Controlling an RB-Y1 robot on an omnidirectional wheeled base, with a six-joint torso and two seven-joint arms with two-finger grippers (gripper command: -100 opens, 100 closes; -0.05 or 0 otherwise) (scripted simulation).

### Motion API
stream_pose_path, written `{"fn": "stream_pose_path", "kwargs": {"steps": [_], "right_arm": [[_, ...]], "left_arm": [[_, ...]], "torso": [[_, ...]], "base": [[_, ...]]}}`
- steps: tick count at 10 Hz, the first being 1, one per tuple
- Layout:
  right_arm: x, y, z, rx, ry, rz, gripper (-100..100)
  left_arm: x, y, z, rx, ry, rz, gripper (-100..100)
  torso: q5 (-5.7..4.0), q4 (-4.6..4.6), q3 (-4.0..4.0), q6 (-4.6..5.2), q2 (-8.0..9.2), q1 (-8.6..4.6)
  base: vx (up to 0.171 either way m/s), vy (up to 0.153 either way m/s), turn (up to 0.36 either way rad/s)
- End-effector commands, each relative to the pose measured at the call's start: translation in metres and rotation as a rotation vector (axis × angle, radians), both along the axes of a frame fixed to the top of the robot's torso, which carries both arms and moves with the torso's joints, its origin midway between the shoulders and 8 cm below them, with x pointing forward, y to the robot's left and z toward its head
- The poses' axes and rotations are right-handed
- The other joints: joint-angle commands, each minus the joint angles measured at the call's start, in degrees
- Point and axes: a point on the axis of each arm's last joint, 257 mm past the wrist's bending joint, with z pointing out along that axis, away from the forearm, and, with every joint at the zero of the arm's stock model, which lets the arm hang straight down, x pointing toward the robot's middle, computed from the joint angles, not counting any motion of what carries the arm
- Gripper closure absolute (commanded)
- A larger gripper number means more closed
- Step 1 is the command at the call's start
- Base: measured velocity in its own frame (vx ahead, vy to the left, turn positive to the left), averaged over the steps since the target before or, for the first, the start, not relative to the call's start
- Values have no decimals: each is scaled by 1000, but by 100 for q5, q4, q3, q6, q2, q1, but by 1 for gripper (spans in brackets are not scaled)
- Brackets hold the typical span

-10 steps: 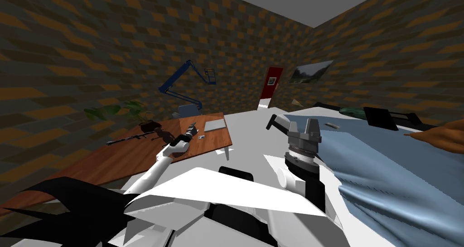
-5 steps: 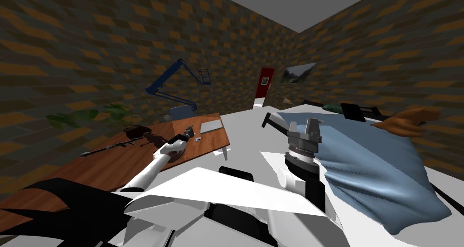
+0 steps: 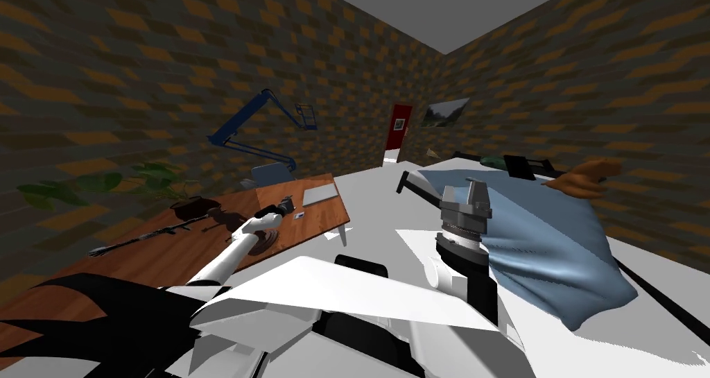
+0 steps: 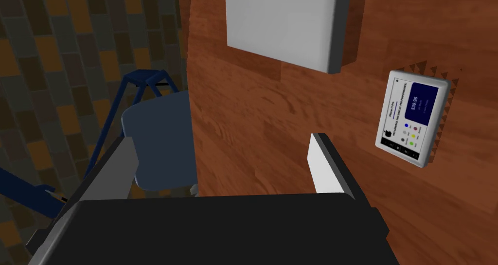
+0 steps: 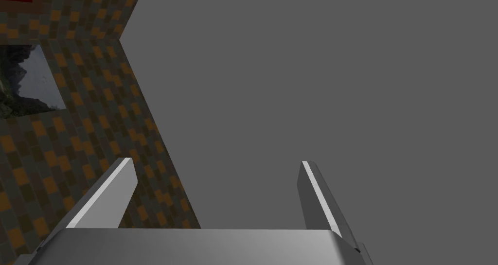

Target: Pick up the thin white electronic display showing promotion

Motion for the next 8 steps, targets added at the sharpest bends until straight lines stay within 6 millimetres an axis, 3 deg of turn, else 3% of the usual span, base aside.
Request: {"fn": "stream_pose_path", "kwargs": {"steps": [1,6,8], "right_arm": [[0,0,0,0,0,0,0],[0,0,0,0,0,0,0],[0,0,0,0,0,0,0]], "left_arm": [[-13,14,-14,-23,47,33,-100],[-55,59,-52,-140,199,170,-100],[-71,68,-65,-188,252,214,-100]], "torso": [[0,0,0,0,0,0],[3,1,4,-8,7,10],[3,0,2,-8,3,11]], "base": [[-12,28,-153],[-24,39,-212],[-23,42,-210]]}}
